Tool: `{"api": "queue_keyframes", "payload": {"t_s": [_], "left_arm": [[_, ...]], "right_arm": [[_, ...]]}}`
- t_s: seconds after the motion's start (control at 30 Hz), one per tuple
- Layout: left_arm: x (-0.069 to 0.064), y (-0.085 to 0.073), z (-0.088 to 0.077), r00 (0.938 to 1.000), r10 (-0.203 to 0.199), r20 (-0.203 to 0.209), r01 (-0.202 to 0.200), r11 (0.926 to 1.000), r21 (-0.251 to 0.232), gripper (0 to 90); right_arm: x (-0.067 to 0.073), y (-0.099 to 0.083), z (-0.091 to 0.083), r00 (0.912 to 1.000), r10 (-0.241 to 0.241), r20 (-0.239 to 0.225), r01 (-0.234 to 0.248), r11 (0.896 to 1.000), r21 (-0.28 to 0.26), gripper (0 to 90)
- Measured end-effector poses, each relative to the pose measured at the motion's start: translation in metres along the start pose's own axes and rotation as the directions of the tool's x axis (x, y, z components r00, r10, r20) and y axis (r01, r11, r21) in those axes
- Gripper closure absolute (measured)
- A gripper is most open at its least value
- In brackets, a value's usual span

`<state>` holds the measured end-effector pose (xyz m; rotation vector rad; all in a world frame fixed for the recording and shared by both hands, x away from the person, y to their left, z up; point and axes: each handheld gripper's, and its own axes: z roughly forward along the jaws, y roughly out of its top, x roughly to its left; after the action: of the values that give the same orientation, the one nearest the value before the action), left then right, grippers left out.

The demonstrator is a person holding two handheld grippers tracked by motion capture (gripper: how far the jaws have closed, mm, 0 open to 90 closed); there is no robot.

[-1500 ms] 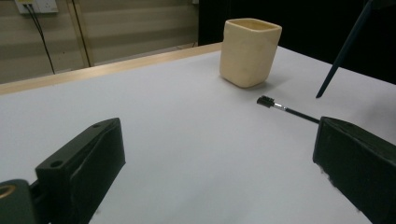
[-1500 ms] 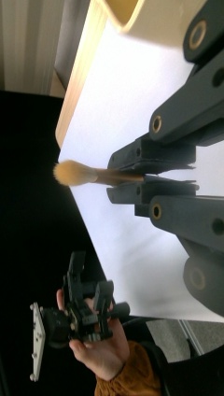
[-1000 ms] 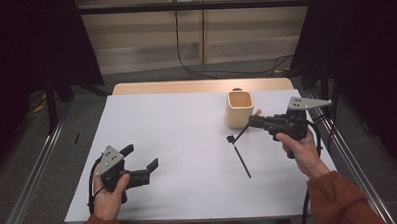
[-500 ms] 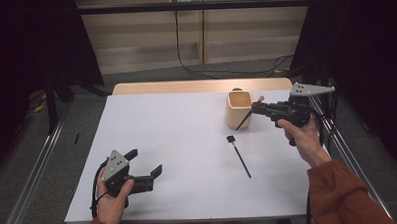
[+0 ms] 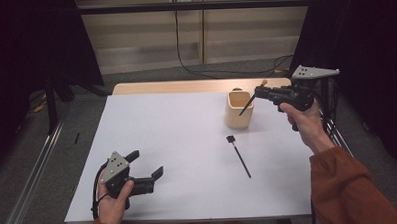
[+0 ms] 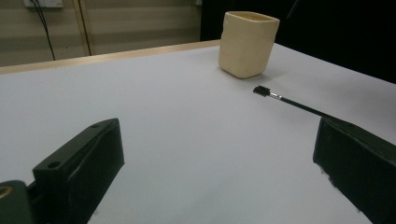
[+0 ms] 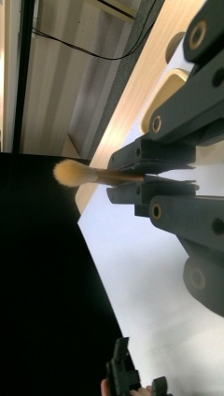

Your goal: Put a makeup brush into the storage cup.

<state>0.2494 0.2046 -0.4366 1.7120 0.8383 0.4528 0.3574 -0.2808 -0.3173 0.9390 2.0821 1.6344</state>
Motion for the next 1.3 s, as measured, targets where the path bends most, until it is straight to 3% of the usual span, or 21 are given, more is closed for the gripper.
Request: {"api": "queue_keyframes", "payload": {"t_s": [0.43,0.6,0.8,1.3], "left_arm": [[0.001,-0.002,0.001,0.9997,0.022,0.014,-0.022,0.9995,0.021,1.8],[0.000,-0.001,0.000,0.9986,0.052,0.012,-0.052,0.9986,0.012,1.8],[0.000,-0.001,-0.001,0.9982,0.056,0.020,-0.056,0.9984,0.011,1.8],[0.001,-0.002,0.001,0.9966,0.076,0.031,-0.077,0.9969,0.019,2.0]], "right_arm": [[-0.013,0.022,0.009,0.9985,-0.013,0.053,0.013,1.000,0.006,83.9],[-0.022,0.026,0.014,0.9969,-0.005,0.079,0.003,1.000,0.016,83.9],[-0.032,0.034,0.020,0.9945,0.000,0.105,-0.002,1.000,0.023,83.9],[-0.045,0.028,0.039,0.9916,0.011,0.129,-0.022,0.996,0.082,83.9]]}}
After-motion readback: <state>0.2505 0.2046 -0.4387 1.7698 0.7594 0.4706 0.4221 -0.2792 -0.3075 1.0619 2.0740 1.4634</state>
